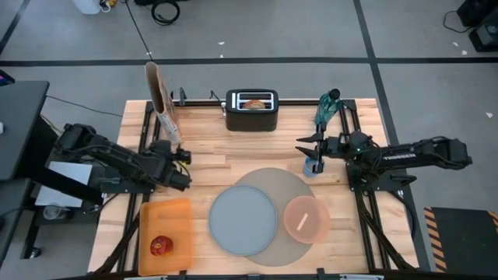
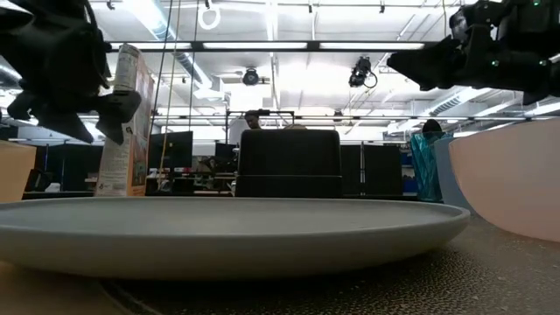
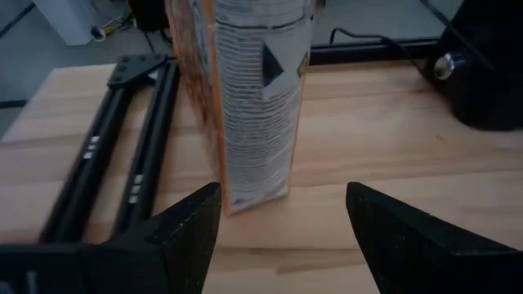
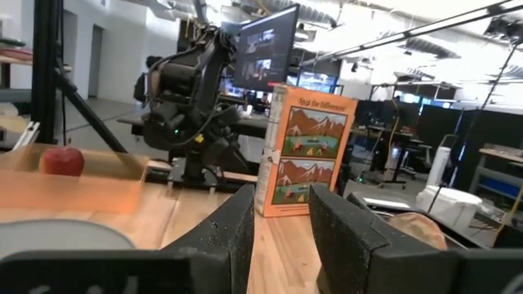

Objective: Arrange a breakfast setting
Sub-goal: Pour cereal into the orange bowl

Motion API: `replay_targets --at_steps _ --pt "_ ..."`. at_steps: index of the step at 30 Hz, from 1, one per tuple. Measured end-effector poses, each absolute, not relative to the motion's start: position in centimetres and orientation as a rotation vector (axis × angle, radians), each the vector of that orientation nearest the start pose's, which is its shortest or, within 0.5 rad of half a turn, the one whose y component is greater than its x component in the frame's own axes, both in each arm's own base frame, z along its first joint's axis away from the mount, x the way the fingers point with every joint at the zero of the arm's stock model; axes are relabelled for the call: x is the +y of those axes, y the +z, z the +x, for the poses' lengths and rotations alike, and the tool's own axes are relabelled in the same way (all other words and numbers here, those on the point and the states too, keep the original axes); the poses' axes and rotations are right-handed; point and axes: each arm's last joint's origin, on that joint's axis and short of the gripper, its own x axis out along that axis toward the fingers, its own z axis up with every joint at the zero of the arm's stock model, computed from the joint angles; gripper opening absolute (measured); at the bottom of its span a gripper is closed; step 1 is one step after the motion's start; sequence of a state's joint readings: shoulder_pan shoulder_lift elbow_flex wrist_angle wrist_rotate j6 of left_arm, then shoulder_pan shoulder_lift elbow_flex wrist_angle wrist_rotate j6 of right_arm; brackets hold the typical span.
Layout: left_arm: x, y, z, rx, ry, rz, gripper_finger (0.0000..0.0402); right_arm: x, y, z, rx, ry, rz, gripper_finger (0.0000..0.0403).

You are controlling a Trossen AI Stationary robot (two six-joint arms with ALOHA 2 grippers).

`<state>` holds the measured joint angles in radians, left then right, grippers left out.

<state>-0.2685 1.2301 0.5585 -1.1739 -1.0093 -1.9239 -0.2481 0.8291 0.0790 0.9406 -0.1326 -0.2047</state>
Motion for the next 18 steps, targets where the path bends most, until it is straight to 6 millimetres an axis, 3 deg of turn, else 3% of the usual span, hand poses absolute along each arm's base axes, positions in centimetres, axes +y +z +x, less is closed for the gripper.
replay_targets --at_steps 6,18 --pt "-0.58 15.83 13.92 0.383 1.458 -0.400 0.0275 -3.62 19.39 15.86 -0.154 -0.133 -0.246 0.0126" --pt "-0.73 16.15 14.27 0.376 1.383 -0.302 0.0288 -3.73 19.55 16.25 -0.148 -0.134 -0.262 0.0125"
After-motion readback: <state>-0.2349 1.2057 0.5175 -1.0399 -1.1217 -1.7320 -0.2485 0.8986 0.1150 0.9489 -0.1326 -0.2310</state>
